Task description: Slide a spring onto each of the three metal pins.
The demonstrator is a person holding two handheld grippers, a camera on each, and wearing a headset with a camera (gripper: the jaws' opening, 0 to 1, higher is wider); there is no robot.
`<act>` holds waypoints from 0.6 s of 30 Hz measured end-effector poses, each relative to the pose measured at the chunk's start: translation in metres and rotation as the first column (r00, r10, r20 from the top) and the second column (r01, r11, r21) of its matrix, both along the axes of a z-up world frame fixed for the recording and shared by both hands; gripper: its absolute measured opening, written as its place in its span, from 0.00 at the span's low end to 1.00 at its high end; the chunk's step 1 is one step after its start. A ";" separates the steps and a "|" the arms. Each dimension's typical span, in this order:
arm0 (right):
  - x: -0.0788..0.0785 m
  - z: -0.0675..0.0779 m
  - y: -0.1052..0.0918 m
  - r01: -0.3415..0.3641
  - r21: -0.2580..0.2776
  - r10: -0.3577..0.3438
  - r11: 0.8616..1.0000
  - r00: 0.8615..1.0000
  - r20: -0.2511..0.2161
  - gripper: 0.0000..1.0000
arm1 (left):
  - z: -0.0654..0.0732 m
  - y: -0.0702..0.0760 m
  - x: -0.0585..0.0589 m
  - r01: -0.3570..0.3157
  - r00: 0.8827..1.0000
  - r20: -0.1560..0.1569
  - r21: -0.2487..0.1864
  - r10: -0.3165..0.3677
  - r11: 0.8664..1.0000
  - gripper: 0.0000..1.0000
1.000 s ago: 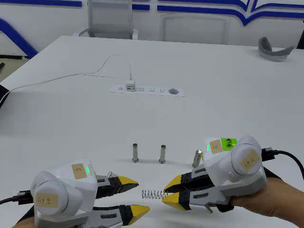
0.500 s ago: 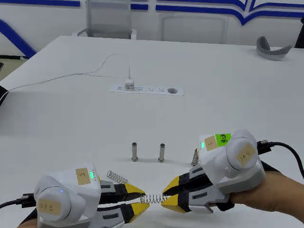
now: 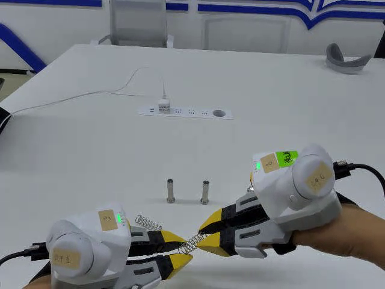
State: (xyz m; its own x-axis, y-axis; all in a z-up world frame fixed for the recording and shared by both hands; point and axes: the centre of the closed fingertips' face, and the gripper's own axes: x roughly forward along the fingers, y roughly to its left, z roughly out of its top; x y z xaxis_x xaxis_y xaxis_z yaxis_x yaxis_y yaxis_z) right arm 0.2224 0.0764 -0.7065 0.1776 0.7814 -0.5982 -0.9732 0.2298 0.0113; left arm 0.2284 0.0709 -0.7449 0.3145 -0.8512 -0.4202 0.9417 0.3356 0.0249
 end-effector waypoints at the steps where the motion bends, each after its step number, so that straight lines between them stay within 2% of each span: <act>1: 0.000 0.001 0.001 -0.001 0.004 0.001 1.000 1.000 0.004 0.11 | 0.000 0.000 0.000 -0.001 1.000 -0.002 -0.001 0.001 1.000 0.11; 18: 0.003 0.014 0.016 -0.001 0.061 -0.001 0.998 0.999 0.041 0.11 | 0.008 -0.009 0.000 -0.003 1.000 -0.004 -0.025 0.003 1.000 0.11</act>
